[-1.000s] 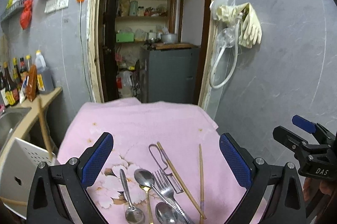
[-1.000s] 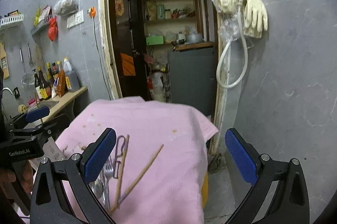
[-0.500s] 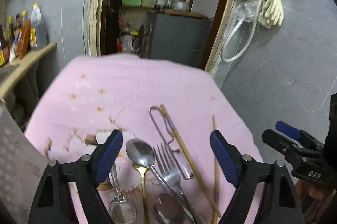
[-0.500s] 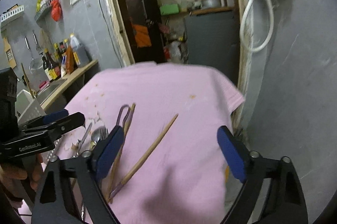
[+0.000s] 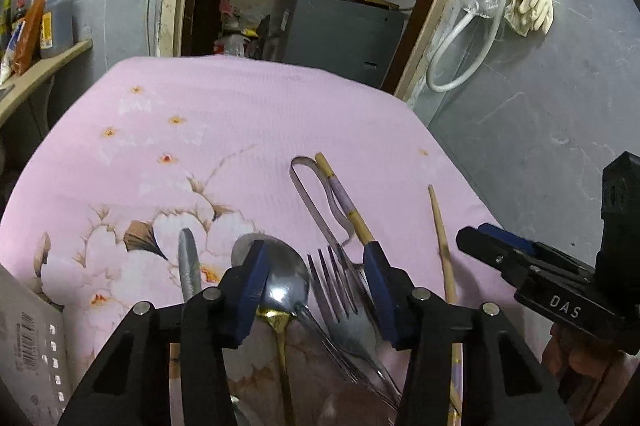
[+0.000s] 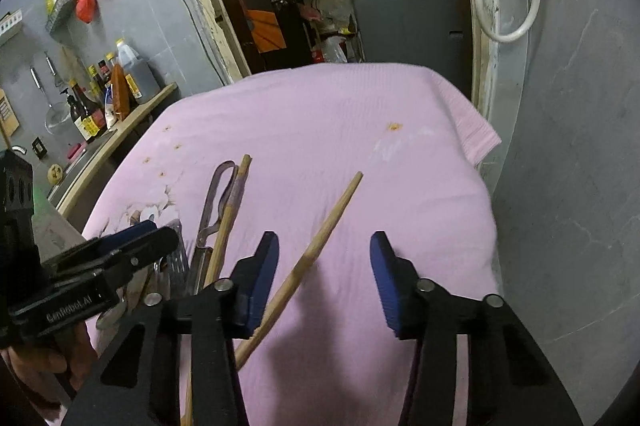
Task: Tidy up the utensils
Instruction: 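Grasp a metal fork with the left tool while the right tool grasps a chopstick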
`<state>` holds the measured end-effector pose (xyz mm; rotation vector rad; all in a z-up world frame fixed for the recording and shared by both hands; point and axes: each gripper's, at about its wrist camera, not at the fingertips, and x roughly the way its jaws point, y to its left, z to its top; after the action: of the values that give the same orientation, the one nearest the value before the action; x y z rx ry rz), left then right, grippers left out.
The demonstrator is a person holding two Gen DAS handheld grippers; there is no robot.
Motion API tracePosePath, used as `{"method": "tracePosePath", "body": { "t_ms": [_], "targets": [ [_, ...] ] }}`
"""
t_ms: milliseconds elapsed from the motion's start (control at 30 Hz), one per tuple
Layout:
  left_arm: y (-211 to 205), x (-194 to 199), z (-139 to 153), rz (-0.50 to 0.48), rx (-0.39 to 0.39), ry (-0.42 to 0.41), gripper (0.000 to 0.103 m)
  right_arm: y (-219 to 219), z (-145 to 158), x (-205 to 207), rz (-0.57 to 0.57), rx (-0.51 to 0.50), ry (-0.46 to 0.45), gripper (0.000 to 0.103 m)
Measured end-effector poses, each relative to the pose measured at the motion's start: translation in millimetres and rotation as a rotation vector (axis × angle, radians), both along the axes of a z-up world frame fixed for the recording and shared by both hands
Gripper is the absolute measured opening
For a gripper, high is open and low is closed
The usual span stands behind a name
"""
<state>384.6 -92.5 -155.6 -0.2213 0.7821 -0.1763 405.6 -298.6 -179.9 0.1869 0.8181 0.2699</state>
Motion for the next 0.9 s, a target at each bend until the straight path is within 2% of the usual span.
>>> {"method": "tracePosePath", "body": {
  "t_ms": [33,133,300,567,600,733,767,833,900],
  "targets": [
    [0.9,0.8,0.3,-0.004,-0.012,-0.004,0.040,2.5,-2.0,1.5,0.004,0.000,0.006,0.038],
    [0.7,3.3,-0.3,-0.021,-0.024,-0.003,0.035,4.6,-4.6,4.3,0.013,0.003,0.020,0.038],
    [-1.7,6.3,-1.1,-0.059,-0.030,0.007,0.030,6.0,-9.6,12.4,0.019,0.004,0.056,0.034],
    [-3.6,14.1,-4.2,-0.076,-0.036,0.041,0.023,4.6,-12.4,23.0,0.027,0.016,0.075,0.034],
    [-3.1,14.0,-4.4,-0.075,-0.036,0.046,0.020,5.2,-12.4,24.5,0.025,0.009,0.079,0.034],
    [-4.1,11.8,-4.1,-0.077,-0.025,0.059,0.019,15.8,-10.5,31.6,0.009,-0.047,0.098,0.033],
    [-5.3,11.1,-3.2,-0.077,-0.016,0.062,0.019,17.4,-9.9,31.5,-0.001,-0.058,0.102,0.031],
    [-7.5,9.6,-1.4,-0.073,-0.005,0.065,0.017,18.0,-9.5,31.0,-0.032,-0.066,0.118,0.014],
    [-7.5,7.5,0.8,-0.069,-0.005,0.068,0.013,15.0,-9.1,30.2,-0.049,-0.036,0.134,0.012]
  ]
}}
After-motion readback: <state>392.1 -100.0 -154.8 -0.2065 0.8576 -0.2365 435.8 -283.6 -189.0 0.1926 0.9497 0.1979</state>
